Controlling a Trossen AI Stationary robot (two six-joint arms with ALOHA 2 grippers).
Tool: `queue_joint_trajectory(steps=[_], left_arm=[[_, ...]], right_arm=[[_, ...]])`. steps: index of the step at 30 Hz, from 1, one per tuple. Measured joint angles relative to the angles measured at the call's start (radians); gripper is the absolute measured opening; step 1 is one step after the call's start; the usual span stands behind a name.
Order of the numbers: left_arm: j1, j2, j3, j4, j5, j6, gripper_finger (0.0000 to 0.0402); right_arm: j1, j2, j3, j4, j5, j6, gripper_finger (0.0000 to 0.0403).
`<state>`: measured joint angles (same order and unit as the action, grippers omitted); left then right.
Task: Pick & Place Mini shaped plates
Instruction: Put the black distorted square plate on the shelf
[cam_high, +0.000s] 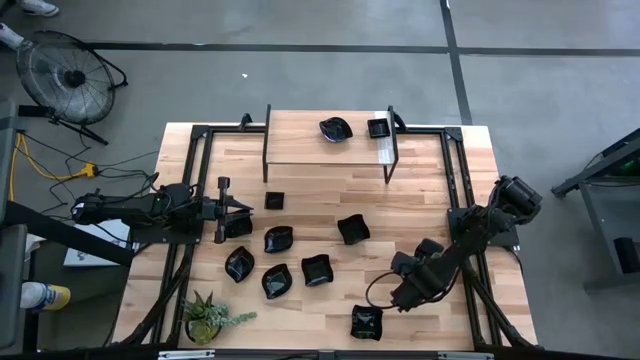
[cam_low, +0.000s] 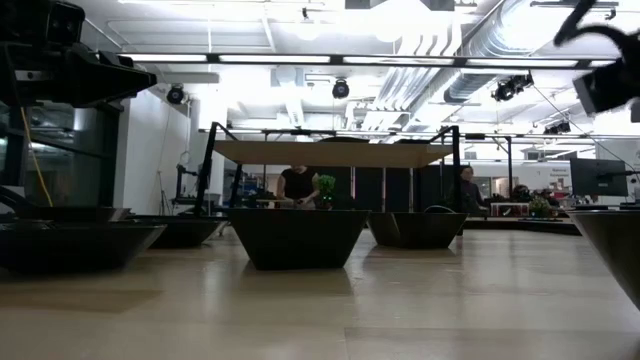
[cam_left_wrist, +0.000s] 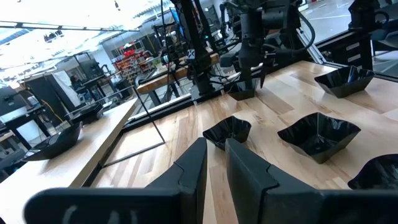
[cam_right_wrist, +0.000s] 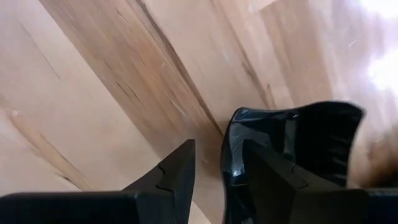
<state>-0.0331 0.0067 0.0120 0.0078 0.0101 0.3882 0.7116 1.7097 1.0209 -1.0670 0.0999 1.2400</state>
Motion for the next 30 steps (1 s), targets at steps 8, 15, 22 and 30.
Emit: queue_joint_trajectory(steps=[8, 15, 22, 30], left_arm=[[0.0, 0.0, 0.0, 0.0, 0.0, 0.0, 0.0056], [0.0, 0.0, 0.0, 0.0, 0.0, 0.0, 0.0056], [0.0, 0.0, 0.0, 0.0, 0.0, 0.0, 0.0056], [0.0, 0.0, 0.0, 0.0, 0.0, 0.0, 0.0056]], right_arm=[[-0.011, -0.002, -0.033, 0.055, -0.032, -0.006, 0.0129], [-0.011, -0.038, -0.033, 0.034, -0.019, 0.006, 0.0129], [-0.011, -0.047, -0.037, 0.026, -0.016, 0.01, 0.0119], [-0.019, -0.047, -0.038, 0.028, -0.028, 0.009, 0.0065]])
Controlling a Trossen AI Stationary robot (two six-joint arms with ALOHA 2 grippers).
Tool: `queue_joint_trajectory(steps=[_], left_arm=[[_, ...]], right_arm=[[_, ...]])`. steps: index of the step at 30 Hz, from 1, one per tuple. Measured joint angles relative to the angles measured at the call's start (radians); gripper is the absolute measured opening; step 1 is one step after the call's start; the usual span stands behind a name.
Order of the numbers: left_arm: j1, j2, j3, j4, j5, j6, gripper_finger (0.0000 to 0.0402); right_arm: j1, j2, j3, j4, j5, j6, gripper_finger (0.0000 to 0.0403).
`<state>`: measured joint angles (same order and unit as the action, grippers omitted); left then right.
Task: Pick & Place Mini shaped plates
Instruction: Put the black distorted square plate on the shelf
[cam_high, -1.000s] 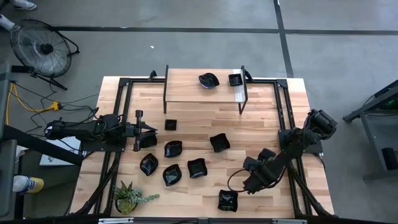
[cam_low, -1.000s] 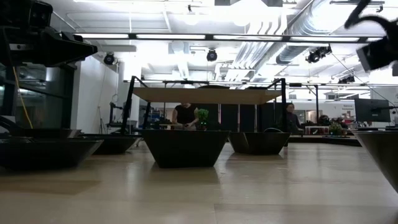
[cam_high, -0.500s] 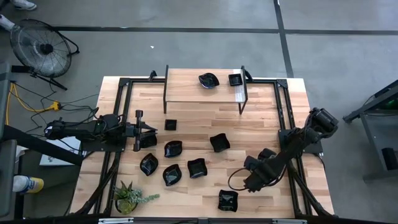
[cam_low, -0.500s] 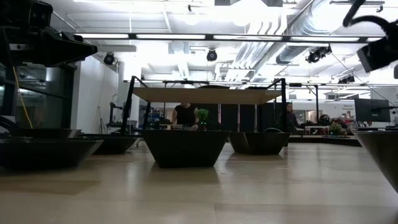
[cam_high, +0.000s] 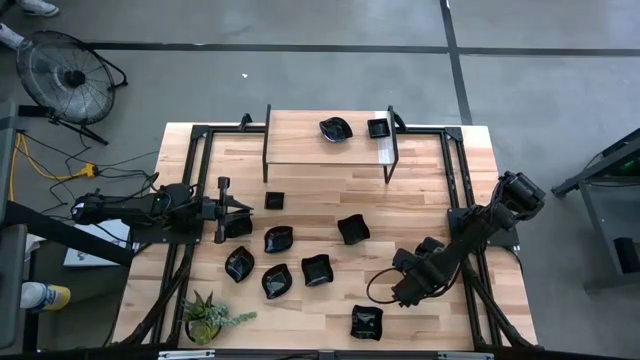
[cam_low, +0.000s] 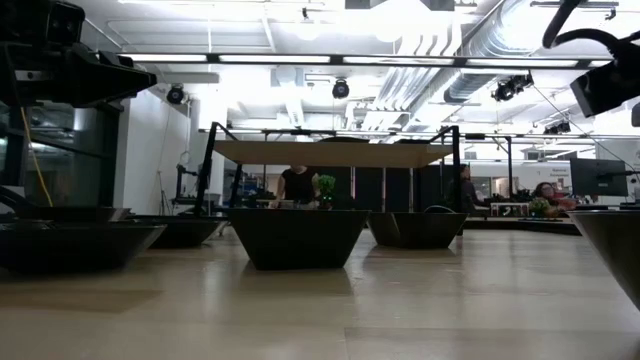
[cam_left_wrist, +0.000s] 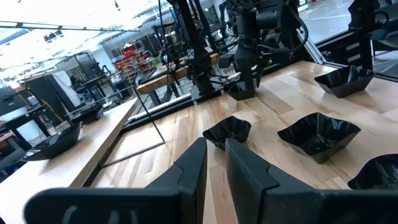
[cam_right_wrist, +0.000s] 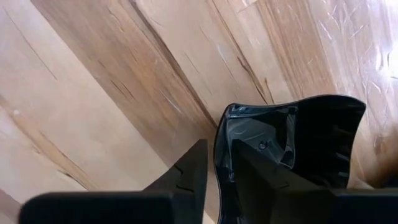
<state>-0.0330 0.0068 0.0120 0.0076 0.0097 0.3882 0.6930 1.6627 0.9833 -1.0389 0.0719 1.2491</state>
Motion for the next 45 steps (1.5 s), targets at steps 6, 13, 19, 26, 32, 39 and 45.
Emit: queue_joint_trajectory(steps=[6, 13, 19, 26, 32, 39, 45], left_arm=[[0.0, 0.0, 0.0, 0.0, 0.0, 0.0, 0.0056], [0.0, 0.0, 0.0, 0.0, 0.0, 0.0, 0.0056], [0.0, 0.0, 0.0, 0.0, 0.0, 0.0, 0.0056], [0.0, 0.0, 0.0, 0.0, 0.0, 0.0, 0.0056], [0.0, 0.0, 0.0, 0.0, 0.0, 0.0, 0.0056], [0.0, 0.0, 0.0, 0.0, 0.0, 0.0, 0.0056], [0.0, 0.0, 0.0, 0.0, 0.0, 0.0, 0.0056]], right_arm=[[0.0, 0.0, 0.0, 0.001, -0.007, 0.0, 0.0009], [-0.003, 0.0, 0.0, 0.007, -0.012, -0.001, 0.0003], [-0.006, 0.0, 0.001, 0.023, 0.003, 0.0, 0.0002], [-0.006, 0.0, 0.041, 0.015, 0.049, -0.041, 0.0001], [-0.006, 0.0, 0.084, -0.013, 0.053, -0.102, 0.0], [-0.012, 0.0, 0.163, -0.101, 0.052, -0.221, 0.0], [-0.054, 0.0, 0.284, -0.207, 0.109, -0.364, 0.0]])
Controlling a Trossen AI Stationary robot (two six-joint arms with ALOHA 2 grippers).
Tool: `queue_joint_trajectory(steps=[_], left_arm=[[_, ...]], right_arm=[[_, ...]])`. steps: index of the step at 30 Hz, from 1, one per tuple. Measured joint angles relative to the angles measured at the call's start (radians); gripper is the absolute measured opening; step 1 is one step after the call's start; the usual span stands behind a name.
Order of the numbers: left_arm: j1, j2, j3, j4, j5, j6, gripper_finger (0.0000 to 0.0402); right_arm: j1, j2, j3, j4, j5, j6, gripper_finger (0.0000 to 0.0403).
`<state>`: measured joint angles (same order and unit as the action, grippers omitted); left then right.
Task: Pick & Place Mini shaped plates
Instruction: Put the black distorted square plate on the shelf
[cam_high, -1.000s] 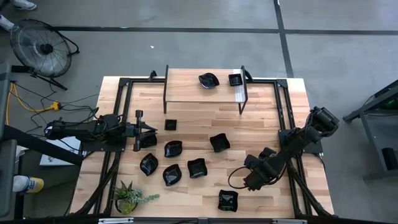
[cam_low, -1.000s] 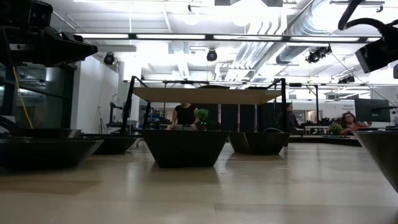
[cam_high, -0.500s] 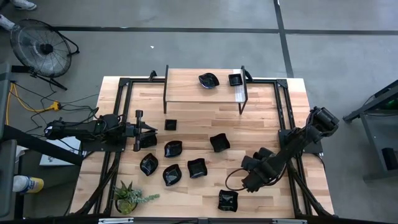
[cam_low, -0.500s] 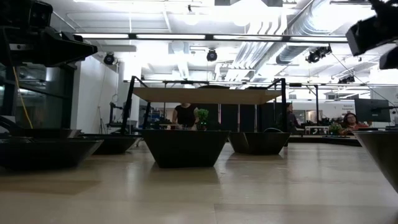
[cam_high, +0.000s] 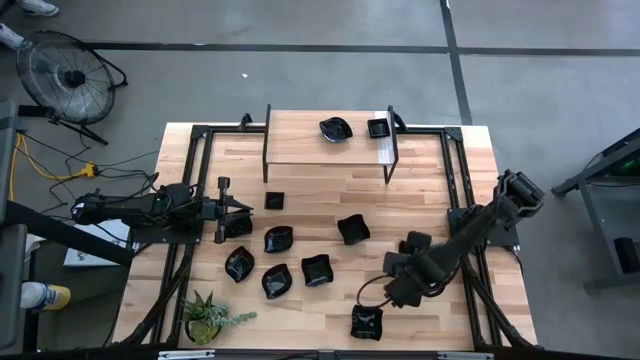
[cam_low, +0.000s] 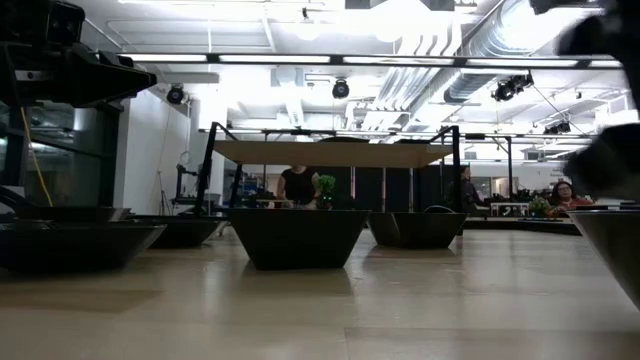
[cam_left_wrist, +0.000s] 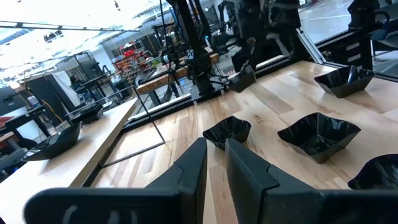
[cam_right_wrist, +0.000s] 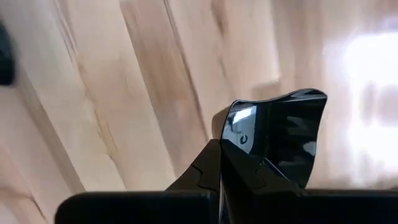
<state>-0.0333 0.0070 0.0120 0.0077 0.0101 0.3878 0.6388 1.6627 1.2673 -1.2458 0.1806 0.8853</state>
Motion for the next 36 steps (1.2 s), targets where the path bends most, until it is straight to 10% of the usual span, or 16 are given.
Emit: queue_joint_trajectory(steps=[15, 36], left_arm=[[0.0, 0.0, 0.0, 0.0, 0.0, 0.0, 0.0056], [0.0, 0.0, 0.0, 0.0, 0.0, 0.0, 0.0056]], right_arm=[[-0.23, 0.0, 0.243, -0.035, 0.291, -0.716, 0.0], [-0.596, 0.048, 0.306, 0.434, 0.193, -1.772, 0.0]])
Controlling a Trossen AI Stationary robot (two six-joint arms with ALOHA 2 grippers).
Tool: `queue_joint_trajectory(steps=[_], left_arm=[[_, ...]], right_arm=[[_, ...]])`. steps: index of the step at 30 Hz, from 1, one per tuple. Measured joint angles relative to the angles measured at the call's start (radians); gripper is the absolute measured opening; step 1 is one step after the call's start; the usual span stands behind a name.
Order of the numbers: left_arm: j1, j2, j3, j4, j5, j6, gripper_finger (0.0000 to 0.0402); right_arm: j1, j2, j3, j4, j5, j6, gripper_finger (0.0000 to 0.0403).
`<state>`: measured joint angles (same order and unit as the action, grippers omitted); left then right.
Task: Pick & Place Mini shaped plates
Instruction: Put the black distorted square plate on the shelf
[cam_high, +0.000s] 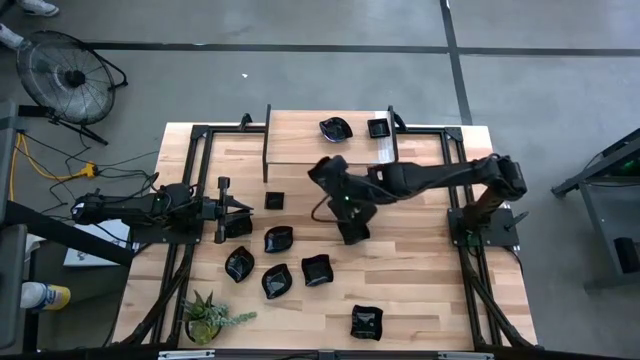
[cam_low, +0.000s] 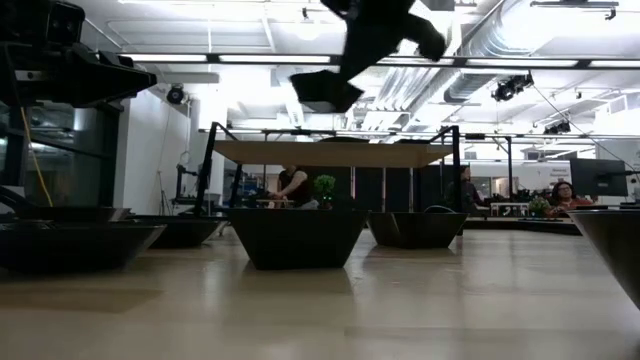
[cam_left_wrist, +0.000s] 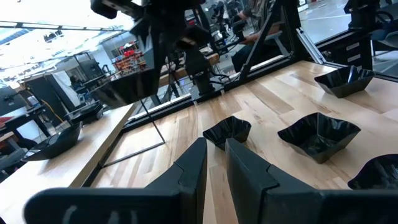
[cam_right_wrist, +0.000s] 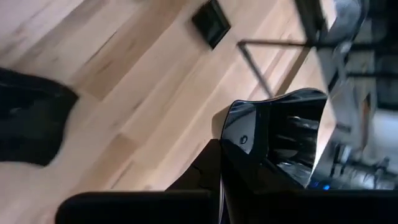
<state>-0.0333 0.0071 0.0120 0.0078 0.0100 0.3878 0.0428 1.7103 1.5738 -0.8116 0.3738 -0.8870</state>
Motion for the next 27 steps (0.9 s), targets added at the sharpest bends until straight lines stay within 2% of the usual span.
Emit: queue_joint_trajectory(steps=[3, 7, 15, 20, 27], left_arm=[[0.0, 0.0, 0.0, 0.0, 0.0, 0.0, 0.0056], [0.0, 0.0, 0.0, 0.0, 0.0, 0.0, 0.0056], [0.0, 0.0, 0.0, 0.0, 0.0, 0.0, 0.0056], [0.0, 0.0, 0.0, 0.0, 0.0, 0.0, 0.0056], [0.0, 0.0, 0.0, 0.0, 0.0, 0.0, 0.0056]], right_arm=[[-0.039, 0.017, 0.0, 0.07, -0.048, -0.086, 0.0], [-0.088, 0.051, 0.048, 0.085, -0.059, -0.148, 0.0], [-0.183, 0.214, 0.324, -0.042, -0.112, -0.153, 0.0], [-0.221, 0.335, 0.52, -0.137, -0.118, -0.217, 0.0], [-0.255, 0.426, 0.623, -0.163, -0.12, -0.315, 0.0]])
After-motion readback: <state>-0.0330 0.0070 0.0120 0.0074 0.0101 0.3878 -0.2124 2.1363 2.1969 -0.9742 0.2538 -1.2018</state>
